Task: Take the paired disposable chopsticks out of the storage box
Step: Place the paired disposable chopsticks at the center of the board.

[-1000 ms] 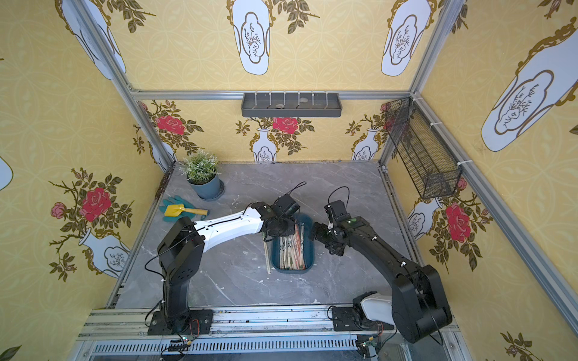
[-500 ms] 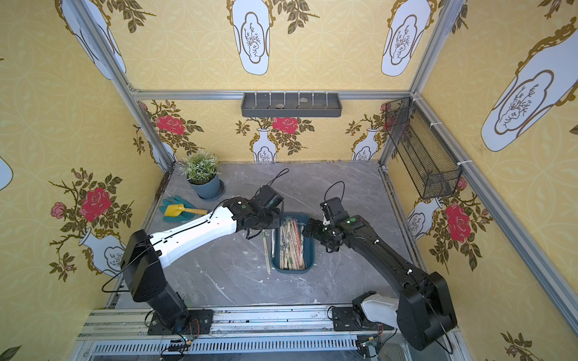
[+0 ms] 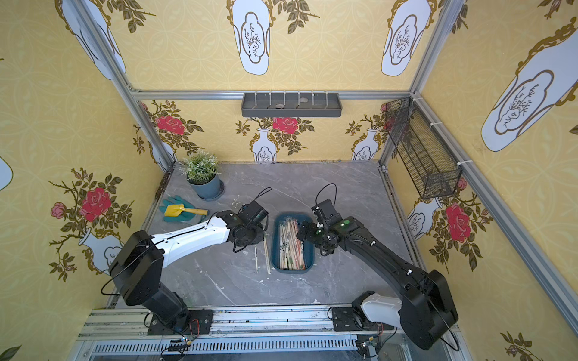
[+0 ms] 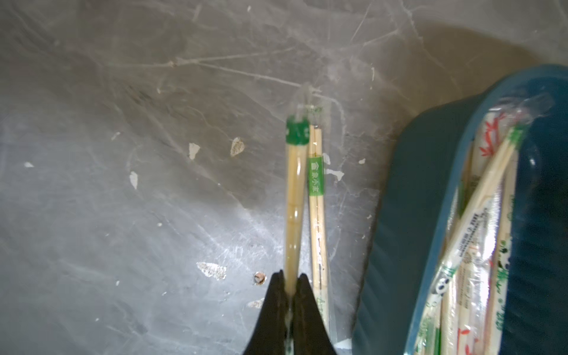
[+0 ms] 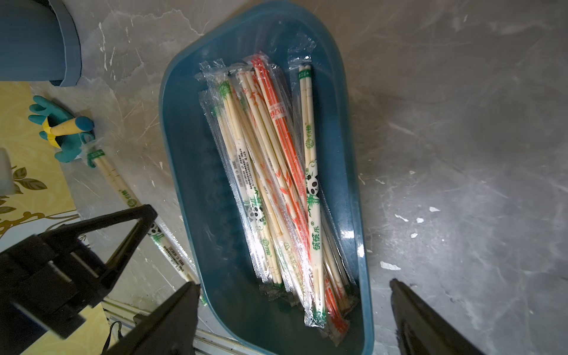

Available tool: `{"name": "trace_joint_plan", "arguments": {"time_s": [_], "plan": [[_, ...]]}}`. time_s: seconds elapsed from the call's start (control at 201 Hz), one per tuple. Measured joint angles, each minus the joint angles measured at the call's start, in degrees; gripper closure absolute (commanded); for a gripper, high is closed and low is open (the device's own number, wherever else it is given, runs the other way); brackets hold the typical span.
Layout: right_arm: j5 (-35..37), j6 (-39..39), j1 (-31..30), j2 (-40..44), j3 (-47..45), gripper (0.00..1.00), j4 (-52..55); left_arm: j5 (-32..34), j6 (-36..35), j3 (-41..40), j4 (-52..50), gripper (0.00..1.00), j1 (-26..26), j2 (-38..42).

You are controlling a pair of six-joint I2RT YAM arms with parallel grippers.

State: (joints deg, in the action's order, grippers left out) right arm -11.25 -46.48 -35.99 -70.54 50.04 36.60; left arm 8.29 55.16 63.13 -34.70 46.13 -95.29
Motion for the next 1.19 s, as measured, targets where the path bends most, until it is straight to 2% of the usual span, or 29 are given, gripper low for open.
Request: {"name": "trace_joint_plan", "arguments": {"time_s": [0.259,0.612,0.841,0.926,1.026,1.195], "plan": [[1.25,0.04,0.00,-1.27,0.13,0.02,1.22,-2.34,0.00,2.14,4.44,0.98,-0.37,-5.97],[1.03,1.55,0.55,-4.57,2.29,0.03,1.77,-3.72,0.87,2.05,5.18,0.96,-0.46,-7.72],[0.81,2.93,1.51,-5.70,2.73,0.03,2.29,-3.85,1.86,1.95,5.55,0.84,-0.46,-8.76],[0.44,3.06,1.51,-5.92,2.80,0.02,2.32,-3.89,1.86,1.95,5.55,0.73,-0.48,-9.05],[-0.02,3.08,1.60,-6.05,2.82,0.02,2.29,-4.07,1.88,1.97,5.57,0.66,-0.48,-9.07],[-0.22,3.08,1.70,-5.97,2.82,0.03,2.27,-4.02,1.84,1.97,5.51,0.62,-0.57,-8.94]]}}
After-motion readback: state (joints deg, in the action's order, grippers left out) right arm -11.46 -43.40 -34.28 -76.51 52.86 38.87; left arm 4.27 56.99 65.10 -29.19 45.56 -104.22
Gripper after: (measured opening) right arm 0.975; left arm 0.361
